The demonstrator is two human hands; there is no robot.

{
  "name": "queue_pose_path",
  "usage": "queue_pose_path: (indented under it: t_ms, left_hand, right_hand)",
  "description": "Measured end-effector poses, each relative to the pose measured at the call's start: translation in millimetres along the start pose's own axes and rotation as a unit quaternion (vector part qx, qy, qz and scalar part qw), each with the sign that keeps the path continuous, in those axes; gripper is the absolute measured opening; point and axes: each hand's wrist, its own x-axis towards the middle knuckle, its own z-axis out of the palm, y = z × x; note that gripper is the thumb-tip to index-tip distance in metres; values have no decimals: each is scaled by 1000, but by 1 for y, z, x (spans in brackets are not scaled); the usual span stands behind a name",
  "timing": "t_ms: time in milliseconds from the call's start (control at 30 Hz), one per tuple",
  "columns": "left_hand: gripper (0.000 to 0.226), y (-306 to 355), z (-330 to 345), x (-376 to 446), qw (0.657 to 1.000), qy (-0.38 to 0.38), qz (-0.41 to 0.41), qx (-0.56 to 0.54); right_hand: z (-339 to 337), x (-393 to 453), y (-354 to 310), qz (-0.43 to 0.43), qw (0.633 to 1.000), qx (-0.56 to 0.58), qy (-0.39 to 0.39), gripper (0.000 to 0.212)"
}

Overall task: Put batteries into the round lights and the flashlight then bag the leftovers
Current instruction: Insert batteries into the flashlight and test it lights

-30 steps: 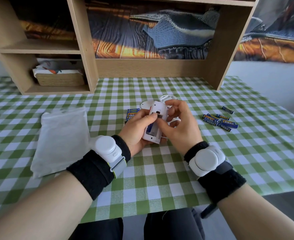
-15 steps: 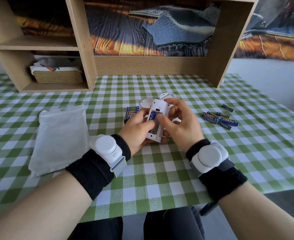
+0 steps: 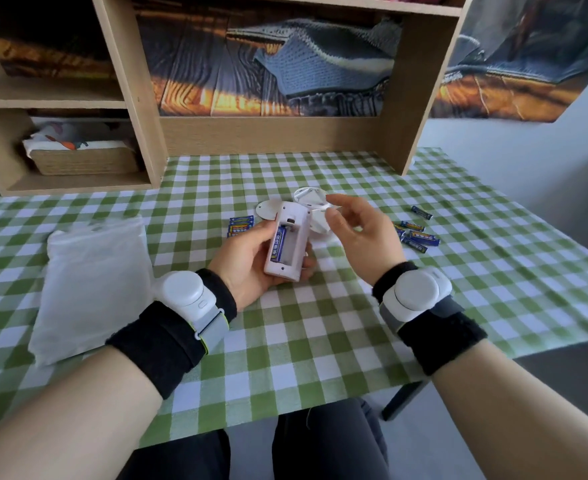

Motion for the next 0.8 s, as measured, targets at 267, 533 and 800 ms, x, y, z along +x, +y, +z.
queue_pose_path:
  t_ms: [267,533,800]
  left_hand:
    - [39,2,-3,-1,1000,3,-12,5]
    - [37,1,-5,1,1000,2,-9,17]
    - [38,3,-5,1,1000,0,-13,23]
  right_hand:
    - [-65,14,33,82,975,-194,63,21]
    - [-94,18,66,171,920,-343,81,41]
    - [-93,18,74,148,927,-340,57,30]
